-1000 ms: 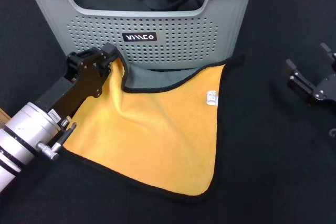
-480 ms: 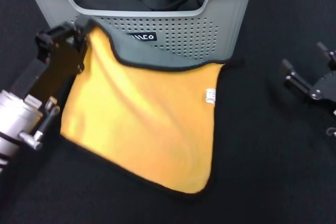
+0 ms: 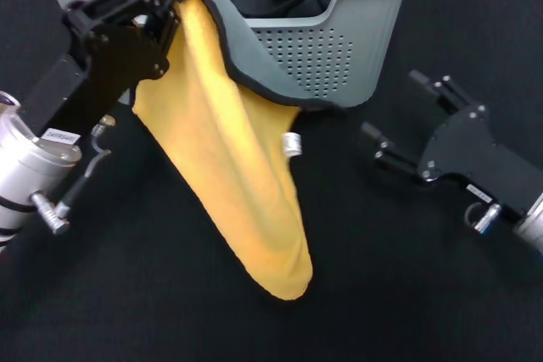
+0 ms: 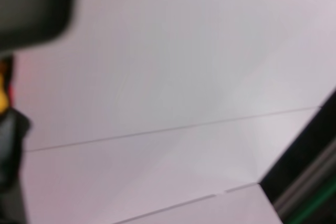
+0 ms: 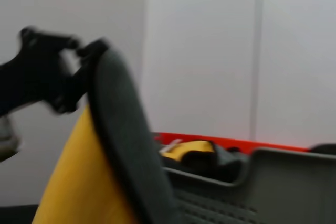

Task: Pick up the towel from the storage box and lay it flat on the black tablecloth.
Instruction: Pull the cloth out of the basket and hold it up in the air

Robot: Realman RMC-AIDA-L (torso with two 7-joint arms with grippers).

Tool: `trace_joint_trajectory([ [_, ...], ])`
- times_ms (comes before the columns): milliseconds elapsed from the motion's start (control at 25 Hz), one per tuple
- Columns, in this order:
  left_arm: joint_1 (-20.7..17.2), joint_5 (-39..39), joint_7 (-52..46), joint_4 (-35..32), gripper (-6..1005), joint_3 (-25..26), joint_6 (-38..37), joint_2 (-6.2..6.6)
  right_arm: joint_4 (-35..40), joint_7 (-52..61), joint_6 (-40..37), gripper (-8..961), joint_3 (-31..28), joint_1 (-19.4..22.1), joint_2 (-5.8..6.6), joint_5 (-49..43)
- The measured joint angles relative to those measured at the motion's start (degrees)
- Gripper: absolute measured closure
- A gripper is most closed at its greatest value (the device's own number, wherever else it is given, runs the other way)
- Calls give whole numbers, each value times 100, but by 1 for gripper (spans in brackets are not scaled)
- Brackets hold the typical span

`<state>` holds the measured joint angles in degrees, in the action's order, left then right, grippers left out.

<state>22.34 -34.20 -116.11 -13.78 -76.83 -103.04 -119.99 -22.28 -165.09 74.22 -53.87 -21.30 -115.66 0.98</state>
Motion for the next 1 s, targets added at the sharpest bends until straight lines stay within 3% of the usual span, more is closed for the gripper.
trace_joint_trajectory([
  [200, -15, 6, -84, -261, 957, -11, -320, 2, -7, -326, -20, 98, -32, -27, 0, -125],
  [520, 131, -674, -234, -648, 956, -25, -588, 2, 44, -404, -132, 98, -25, -261, 9, -129],
  [1000, 174, -805, -329, -1100, 955, -138, -782, -13, -296, -417, -1090, 114, 27, -448, -34, -433],
])
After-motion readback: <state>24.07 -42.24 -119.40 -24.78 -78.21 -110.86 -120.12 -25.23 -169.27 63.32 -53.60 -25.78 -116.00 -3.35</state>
